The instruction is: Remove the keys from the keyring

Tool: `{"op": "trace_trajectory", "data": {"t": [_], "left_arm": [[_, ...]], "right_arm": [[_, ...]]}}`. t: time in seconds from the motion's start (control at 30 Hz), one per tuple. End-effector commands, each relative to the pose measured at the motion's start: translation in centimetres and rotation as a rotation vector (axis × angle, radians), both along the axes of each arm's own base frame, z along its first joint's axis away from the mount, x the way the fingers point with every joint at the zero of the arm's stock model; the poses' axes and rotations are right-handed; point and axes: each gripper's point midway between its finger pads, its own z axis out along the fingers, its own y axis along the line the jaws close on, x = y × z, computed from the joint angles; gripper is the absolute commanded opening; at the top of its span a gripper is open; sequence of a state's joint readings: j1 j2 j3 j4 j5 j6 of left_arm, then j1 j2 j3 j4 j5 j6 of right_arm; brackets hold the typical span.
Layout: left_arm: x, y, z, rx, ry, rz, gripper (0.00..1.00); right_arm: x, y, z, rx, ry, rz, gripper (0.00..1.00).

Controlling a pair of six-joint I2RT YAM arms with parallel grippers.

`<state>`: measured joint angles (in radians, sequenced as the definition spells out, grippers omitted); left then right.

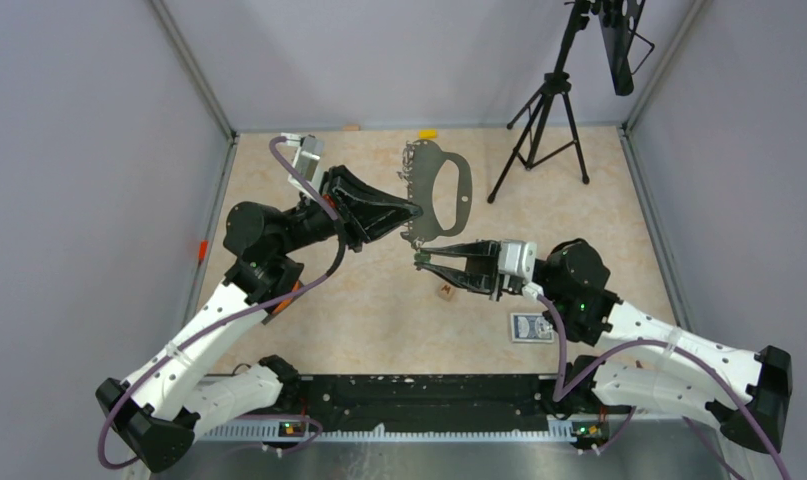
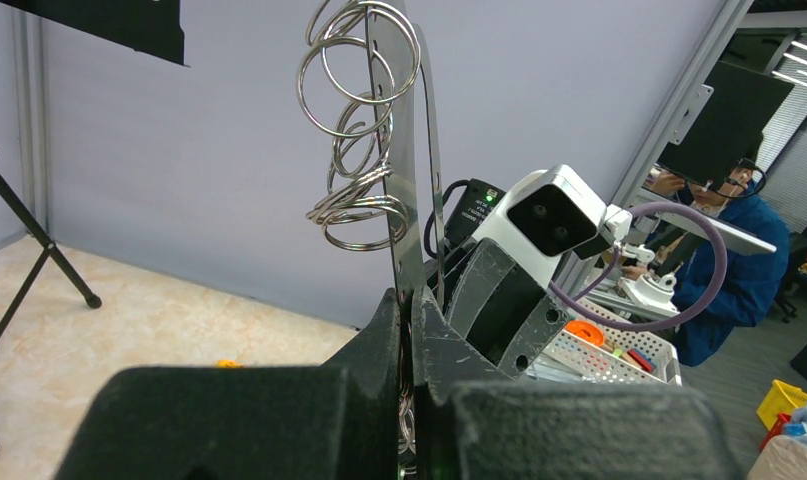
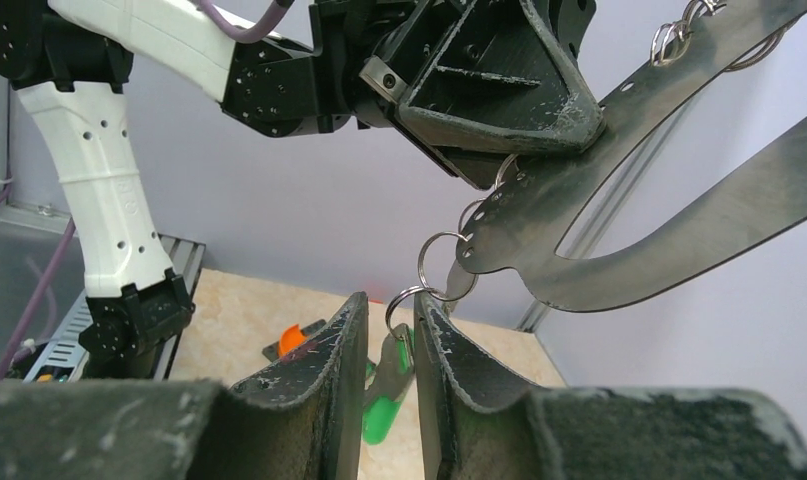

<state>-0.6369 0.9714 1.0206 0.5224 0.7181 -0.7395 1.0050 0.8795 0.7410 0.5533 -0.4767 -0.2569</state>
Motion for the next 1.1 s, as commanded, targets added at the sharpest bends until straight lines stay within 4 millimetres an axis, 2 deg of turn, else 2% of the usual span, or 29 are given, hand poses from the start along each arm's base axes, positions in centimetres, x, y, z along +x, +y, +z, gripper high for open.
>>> {"op": "trace_trajectory", "data": {"t": [0.0, 0.7, 1.07], "left_arm": [[-0.8, 0.4, 1.1, -0.041, -0.046, -0.013, 0.0], [-0.9, 0.4, 1.3, -0.047, -0.05, -0.012, 0.0], [-0.8, 0.4, 1.3, -0.046, -0.051, -0.011, 0.0]], "right_arm": [[-0.6, -0.5, 3.1, 0.071, -0.04, 0.019, 0.23], [-0.1, 0.2, 1.2, 0.019, -0.017, 0.016, 0.23], [0.0, 0.3, 1.0, 0.011, -0.017, 0.012, 0.22]]}}
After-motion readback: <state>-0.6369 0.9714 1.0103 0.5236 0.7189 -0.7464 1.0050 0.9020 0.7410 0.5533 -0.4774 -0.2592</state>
